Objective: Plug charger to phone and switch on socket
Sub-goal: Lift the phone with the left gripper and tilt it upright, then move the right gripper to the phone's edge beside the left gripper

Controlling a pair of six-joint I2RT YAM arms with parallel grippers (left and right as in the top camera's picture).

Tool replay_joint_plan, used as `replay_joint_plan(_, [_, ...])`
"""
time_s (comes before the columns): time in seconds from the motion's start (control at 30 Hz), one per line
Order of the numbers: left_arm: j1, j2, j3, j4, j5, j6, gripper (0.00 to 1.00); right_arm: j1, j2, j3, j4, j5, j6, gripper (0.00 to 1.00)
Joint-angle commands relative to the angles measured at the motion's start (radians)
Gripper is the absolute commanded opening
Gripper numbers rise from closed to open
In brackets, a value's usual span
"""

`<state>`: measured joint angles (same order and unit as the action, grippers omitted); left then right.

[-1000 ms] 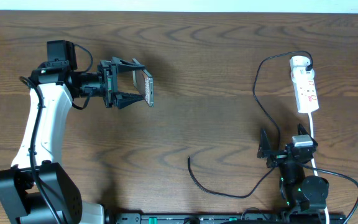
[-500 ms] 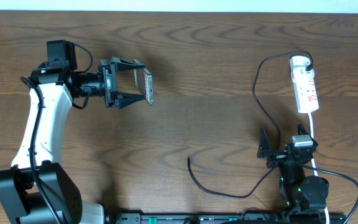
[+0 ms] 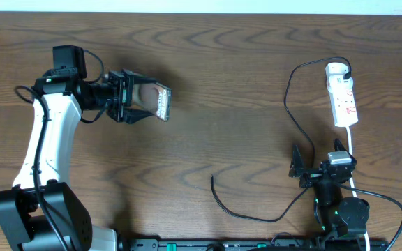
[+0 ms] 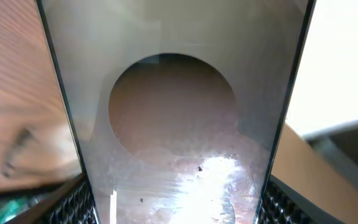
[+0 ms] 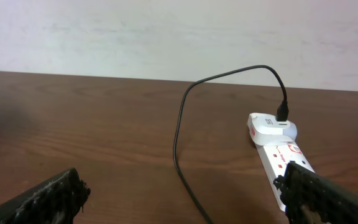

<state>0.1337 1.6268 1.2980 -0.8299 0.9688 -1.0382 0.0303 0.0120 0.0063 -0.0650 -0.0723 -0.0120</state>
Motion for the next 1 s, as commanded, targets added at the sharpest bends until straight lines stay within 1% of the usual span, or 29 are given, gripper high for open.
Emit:
replay_joint_plan(0.0, [-0.002, -0.026, -0.020, -0.003, -0.223, 0.016, 0.07, 0.005, -0.006, -0.001, -0.005, -0.005, -0.012, 0.99])
replay_joint_plan(0.13, [-0.002, -0.026, -0.032, -0.020, -0.327, 0.015, 0.07, 0.005, -0.006, -0.001, -0.003, -0.009, -0.011, 0.99])
replay_joint_plan(0.27, [-0.002, -0.024, -0.032, -0.026, -0.326, 0.016, 0.07, 0.005, -0.006, -0.001, 0.014, -0.015, -0.001, 0.99])
replay_joint_plan(0.5, [-0.002, -0.024, -0.032, -0.025, -0.323, 0.004, 0.07, 0.005, 0.003, 0.011, 0.050, -0.104, 0.191, 0.99])
replay_joint_plan(0.6, [-0.002, -0.024, -0.032, -0.024, -0.319, -0.012, 0.07, 0.004, 0.051, 0.056, 0.066, -0.148, 0.236, 0.99])
replay_joint_plan(0.7, [-0.002, -0.024, -0.032, -0.009, -0.269, -0.015, 0.07, 0.003, 0.175, 0.158, 0.064, -0.196, 0.241, 0.99])
replay_joint_plan(0.77, [-0.002, -0.024, -0.032, 0.006, -0.243, -0.016, 0.07, 0.003, 0.307, 0.252, 0.060, -0.258, 0.241, 0.99])
replay_joint_plan(0.8, [-0.002, -0.024, -0.032, 0.006, -0.244, -0.027, 0.07, 0.003, 0.387, 0.307, 0.053, -0.296, 0.242, 0.99])
replay_joint_plan(0.83, [-0.002, -0.024, -0.032, 0.006, -0.244, -0.031, 0.07, 0.003, 0.508, 0.389, 0.037, -0.359, 0.243, 0.99])
replay_joint_plan(0.87, [-0.002, -0.024, -0.032, 0.006, -0.244, -0.031, 0.07, 0.003, 0.573, 0.433, 0.026, -0.394, 0.243, 0.99])
replay_joint_plan(0.97, [-0.002, -0.024, -0.032, 0.005, -0.245, -0.031, 0.07, 0.003, 0.877, 0.654, -0.063, -0.623, 0.243, 0.99])
